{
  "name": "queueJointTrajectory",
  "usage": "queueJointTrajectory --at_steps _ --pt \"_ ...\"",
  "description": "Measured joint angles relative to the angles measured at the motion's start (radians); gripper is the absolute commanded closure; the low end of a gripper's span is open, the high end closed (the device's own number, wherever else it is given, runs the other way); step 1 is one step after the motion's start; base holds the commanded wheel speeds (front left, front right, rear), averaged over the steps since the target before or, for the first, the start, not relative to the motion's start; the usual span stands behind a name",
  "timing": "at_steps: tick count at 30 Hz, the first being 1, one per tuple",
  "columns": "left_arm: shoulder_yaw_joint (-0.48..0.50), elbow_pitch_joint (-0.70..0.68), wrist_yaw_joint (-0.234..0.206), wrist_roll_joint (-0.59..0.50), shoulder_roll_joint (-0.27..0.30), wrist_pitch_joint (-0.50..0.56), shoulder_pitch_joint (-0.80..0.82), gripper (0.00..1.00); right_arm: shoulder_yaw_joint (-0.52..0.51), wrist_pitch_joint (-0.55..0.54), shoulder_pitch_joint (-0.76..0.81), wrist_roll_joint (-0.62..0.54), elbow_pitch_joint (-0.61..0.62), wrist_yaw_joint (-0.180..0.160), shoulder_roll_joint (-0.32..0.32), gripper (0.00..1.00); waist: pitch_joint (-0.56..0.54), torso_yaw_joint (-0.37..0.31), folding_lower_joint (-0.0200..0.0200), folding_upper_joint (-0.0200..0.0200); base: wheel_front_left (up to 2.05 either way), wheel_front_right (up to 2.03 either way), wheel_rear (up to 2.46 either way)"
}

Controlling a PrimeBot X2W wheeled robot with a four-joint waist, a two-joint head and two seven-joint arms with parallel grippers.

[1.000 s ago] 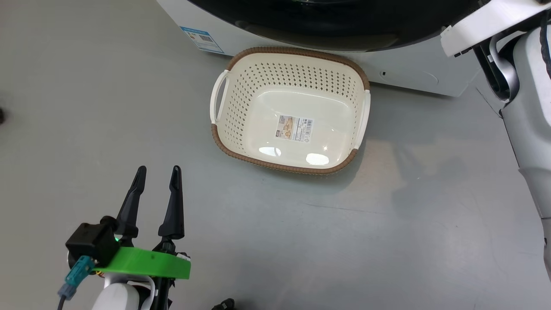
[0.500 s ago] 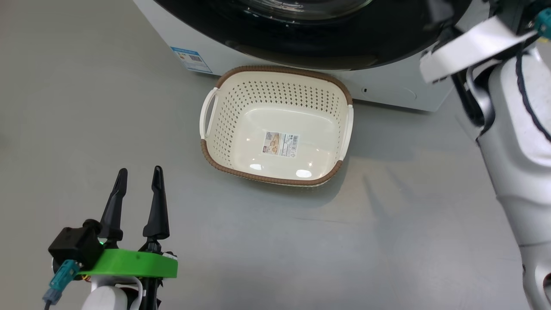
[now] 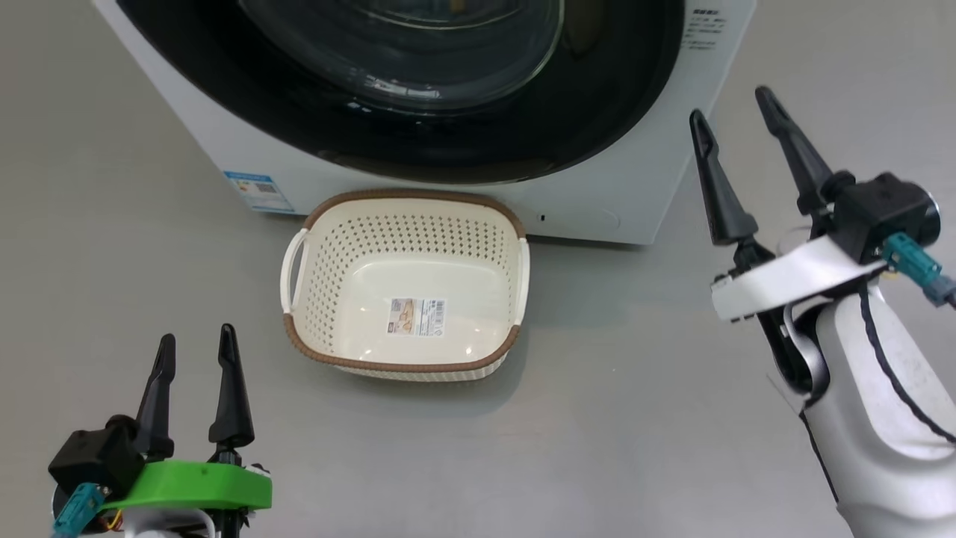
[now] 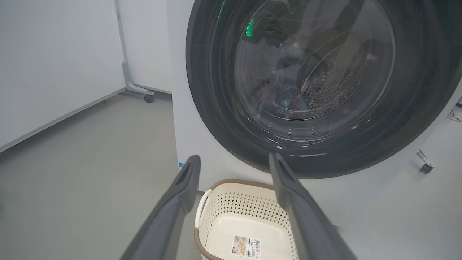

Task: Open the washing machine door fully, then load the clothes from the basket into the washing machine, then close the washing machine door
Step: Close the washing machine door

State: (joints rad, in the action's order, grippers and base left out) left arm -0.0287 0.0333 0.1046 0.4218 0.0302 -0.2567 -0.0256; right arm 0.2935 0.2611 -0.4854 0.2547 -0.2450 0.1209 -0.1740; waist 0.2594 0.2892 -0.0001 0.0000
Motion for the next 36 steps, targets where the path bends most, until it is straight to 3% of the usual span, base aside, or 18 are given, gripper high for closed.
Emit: queueJointTrajectory --at_steps 14,18,28,36 --pt "0.048 0.018 -0.028 -0.062 0.004 0.000 -0.147 0.00 -0.099 -0.001 0.418 -0.018 0.080 -0.053 -0.029 0.00 -0.195 -0.138 0.0000 0.0000 0.00 0.00 0.00" --pt "0.039 0.012 -0.035 -0.113 0.008 0.000 -0.188 0.00 -0.127 -0.001 0.509 -0.009 0.101 -0.054 -0.017 0.00 -0.233 -0.180 0.0000 0.0000 0.00 0.00 0.00" --pt "0.032 -0.026 -0.026 -0.162 0.012 0.000 -0.207 0.00 -0.181 -0.001 0.592 -0.010 0.161 -0.054 -0.010 0.00 -0.281 -0.257 0.0000 0.0000 0.00 0.00 0.00" --pt "0.044 -0.027 -0.030 -0.186 0.012 0.000 -0.210 0.00 -0.204 -0.001 0.619 -0.021 0.188 -0.053 -0.007 0.00 -0.285 -0.266 0.0000 0.0000 0.00 0.00 0.00"
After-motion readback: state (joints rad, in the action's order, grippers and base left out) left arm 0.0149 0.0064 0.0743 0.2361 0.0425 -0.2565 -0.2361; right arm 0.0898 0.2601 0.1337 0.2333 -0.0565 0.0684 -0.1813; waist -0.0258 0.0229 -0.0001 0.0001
